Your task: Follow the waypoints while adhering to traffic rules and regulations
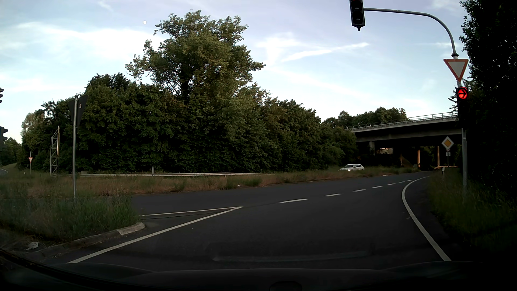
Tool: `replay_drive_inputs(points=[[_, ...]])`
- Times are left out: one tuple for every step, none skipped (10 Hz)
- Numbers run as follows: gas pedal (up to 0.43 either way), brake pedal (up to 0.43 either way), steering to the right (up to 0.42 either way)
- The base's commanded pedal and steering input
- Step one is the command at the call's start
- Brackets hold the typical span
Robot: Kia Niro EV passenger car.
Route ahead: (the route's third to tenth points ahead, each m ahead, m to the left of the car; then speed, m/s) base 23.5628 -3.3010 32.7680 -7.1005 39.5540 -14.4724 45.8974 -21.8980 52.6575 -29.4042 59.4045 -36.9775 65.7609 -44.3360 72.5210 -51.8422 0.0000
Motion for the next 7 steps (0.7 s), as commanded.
replay_drive_inputs(points=[[0.000,0.268,0.087],[0.000,0.268,0.087],[0.000,0.268,0.087],[0.000,0.268,0.087],[0.000,0.268,0.087],[0.000,0.268,0.087],[0.000,0.268,0.087]])
